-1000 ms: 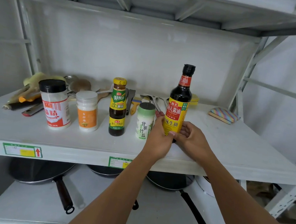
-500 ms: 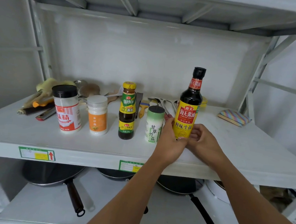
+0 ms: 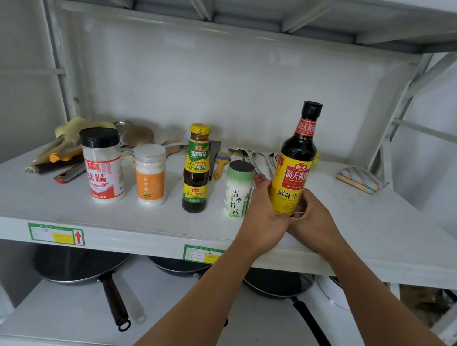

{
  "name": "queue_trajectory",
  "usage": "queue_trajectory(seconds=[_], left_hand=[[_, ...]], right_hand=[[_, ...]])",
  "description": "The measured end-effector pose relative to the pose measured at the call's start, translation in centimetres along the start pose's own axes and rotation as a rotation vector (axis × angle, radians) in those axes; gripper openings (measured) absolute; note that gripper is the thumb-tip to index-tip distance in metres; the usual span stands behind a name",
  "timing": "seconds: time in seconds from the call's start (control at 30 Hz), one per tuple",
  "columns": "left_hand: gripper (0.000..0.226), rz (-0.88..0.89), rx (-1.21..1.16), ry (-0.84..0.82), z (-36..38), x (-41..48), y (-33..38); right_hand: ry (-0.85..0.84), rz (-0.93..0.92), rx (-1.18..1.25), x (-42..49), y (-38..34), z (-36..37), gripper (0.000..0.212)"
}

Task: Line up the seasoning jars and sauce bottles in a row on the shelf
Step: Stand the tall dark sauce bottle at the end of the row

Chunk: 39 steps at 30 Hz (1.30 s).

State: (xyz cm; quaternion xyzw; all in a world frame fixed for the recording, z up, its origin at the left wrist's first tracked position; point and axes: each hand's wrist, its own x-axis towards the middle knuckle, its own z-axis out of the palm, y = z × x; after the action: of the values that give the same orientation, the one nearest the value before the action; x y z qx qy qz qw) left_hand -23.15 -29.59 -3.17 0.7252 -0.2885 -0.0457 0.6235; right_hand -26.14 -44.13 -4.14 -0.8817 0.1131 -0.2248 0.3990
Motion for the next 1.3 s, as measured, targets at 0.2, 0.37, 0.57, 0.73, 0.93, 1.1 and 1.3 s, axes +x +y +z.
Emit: queue_trajectory(seconds=[0.2,0.37,0.57,0.73,0.93,1.1,1.3], left_hand=[[0.083,0.007,0.037,-0.018,0.1,0.0,-0.2],[0.086,0.008,0.045,-0.013,0.2,0.3,-0.5],[0.087,-0.003,0.054,-0.046,0.1,0.4,-0.4],[0.086,-0.016,0.033,-0.054,0.1,0.7,-0.6],[0.083,-0.012,0.033,-0.054,0.2,0.7,-0.6],[0.073,-0.004,0.023,-0.05,0.3,0.9,-0.6],[0.074,0.007,0.04,-0.054,0.3,0.9,-0.8]], right_hand=[[-0.014,-0.004,-0.026,-0.1,-0.3,-0.1,0.067],[-0.008,-0.011,-0.032,-0.2,-0.5,-0.1,0.071],[-0.007,-0.007,-0.021,-0.3,-0.4,0.0,0.074],[-0.001,-0.009,-0.027,-0.3,-0.4,0.1,0.074],[-0.011,-0.008,-0.037,-0.2,-0.4,0.2,0.073],[-0.011,-0.005,-0.03,-0.2,-0.5,0.1,0.072],[0.0,0.008,-0.065,-0.2,-0.5,0.2,0.071]])
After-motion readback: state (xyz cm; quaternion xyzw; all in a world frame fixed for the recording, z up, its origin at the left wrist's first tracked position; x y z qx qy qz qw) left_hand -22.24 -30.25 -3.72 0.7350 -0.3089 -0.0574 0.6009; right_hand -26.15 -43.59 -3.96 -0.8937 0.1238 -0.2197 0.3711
